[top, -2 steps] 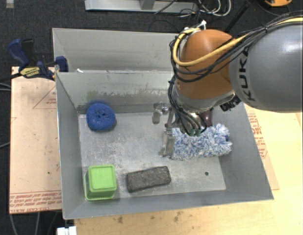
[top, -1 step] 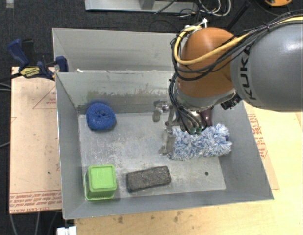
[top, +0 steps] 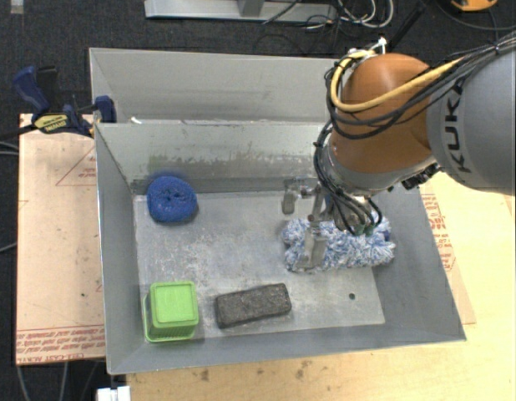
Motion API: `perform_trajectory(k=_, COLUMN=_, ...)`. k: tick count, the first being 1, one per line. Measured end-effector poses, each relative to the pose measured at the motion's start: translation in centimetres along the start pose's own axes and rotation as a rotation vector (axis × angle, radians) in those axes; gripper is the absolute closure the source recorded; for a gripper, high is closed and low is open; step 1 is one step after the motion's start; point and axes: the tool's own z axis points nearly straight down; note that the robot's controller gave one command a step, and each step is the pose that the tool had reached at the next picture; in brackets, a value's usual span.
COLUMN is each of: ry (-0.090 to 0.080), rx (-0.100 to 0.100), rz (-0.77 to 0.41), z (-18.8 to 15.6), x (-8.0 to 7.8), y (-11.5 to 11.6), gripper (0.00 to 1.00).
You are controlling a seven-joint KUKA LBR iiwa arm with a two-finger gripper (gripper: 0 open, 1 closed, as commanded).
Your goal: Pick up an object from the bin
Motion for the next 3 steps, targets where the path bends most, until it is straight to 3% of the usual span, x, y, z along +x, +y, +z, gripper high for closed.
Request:
perform_trajectory(k=1, ry=-0.006, rx=0.001, rz=-0.110, z=2.6, x=-1.8, y=-3.3, gripper=0.00)
perform_trajectory(k=2, ry=-0.001, rx=0.000, rz=-0.081, z=4.8, x=-0.3, y=-6.3, gripper=0.00)
perform_trajectory(k=3, ry=-0.002, rx=0.001, rz=-0.052, z=7.5, x=-0.9, y=-6.9, gripper=0.00)
